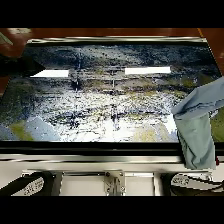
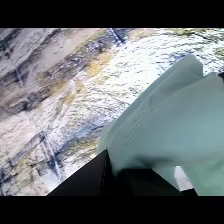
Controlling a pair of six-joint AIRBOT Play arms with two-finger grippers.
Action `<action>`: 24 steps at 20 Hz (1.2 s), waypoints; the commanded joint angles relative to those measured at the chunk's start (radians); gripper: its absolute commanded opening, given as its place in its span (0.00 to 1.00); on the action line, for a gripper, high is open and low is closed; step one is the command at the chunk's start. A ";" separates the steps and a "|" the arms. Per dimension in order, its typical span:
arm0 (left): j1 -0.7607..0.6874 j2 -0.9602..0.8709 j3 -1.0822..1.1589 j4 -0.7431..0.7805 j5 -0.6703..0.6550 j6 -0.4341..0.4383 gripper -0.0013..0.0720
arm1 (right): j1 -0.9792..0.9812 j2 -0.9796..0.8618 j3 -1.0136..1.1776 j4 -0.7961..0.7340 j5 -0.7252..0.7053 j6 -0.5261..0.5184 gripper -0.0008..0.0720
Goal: Fold the shirts.
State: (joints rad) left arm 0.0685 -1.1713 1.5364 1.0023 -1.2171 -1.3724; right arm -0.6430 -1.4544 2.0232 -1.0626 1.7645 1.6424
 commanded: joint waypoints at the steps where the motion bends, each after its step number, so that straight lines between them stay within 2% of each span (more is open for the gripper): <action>1: 0.000 0.000 0.000 0.000 0.000 0.003 0.07 | -0.028 0.002 -0.023 -0.057 -0.094 0.070 0.09; 3: 0.000 0.000 0.000 0.000 0.001 0.003 0.07 | -0.028 0.002 -0.023 -0.006 -0.171 0.086 0.09; 5: 0.000 0.000 0.000 0.000 0.001 0.003 0.07 | -0.028 0.002 -0.023 -0.016 -0.134 0.092 0.10; 8: 0.000 0.000 0.000 0.000 0.001 0.003 0.07 | -0.028 0.002 -0.023 -0.138 0.091 0.071 0.10; 14: 0.000 0.000 0.000 0.000 0.001 0.026 0.07 | -0.028 0.054 -0.076 -0.365 0.093 0.085 0.10; 18: -0.001 0.000 0.000 0.000 0.001 0.056 0.07 | -0.028 0.171 -0.347 -0.528 0.092 0.092 0.10; 24: -0.001 0.000 0.000 0.000 0.001 0.078 0.07 | -0.030 0.381 -0.891 -0.722 0.063 0.121 0.09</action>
State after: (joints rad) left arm 0.0681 -1.1713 1.5364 1.0023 -1.2163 -1.3121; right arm -0.6720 -1.1564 1.3594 -1.6672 1.8420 1.7432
